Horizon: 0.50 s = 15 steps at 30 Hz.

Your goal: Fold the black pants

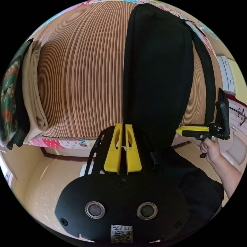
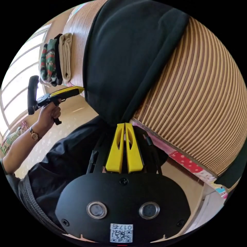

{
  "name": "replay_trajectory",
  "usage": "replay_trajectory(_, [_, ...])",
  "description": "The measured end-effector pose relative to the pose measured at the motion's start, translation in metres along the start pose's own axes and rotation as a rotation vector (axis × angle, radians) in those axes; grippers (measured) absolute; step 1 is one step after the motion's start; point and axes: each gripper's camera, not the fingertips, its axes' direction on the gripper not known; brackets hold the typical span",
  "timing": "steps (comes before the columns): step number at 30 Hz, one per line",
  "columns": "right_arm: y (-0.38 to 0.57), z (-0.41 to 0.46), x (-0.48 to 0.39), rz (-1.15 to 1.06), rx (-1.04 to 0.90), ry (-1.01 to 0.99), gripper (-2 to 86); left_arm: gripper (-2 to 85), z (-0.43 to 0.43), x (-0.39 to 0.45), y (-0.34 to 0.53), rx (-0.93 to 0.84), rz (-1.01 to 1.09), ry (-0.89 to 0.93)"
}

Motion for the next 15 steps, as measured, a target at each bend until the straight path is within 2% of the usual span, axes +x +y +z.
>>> replay_trajectory(2, [0.027,-0.029,-0.003,-0.029,0.025,0.045,2.6,-0.4,-0.003,-0.007,0.004,-0.103,-0.057,-0.016])
replay_trajectory(4, [0.058,-0.077,0.014,0.039,0.118,0.097,4.4,-0.2,-0.007,-0.024,0.016,-0.202,-0.163,-0.010])
replay_trajectory(7, [0.110,-0.171,0.063,0.232,0.287,0.204,10.5,0.0,-0.033,-0.043,0.037,-0.143,-0.232,0.090])
replay_trajectory(9, [0.143,-0.235,0.096,0.324,0.380,0.366,12.8,0.1,-0.046,-0.050,0.044,-0.126,-0.263,0.105])
replay_trajectory(13, [0.148,-0.270,0.140,0.321,0.281,0.393,13.2,-0.2,-0.070,-0.043,0.043,-0.134,-0.244,0.091])
replay_trajectory(15, [0.150,-0.273,0.134,0.246,0.238,0.443,11.4,-0.4,-0.076,-0.032,0.037,-0.153,-0.220,0.123])
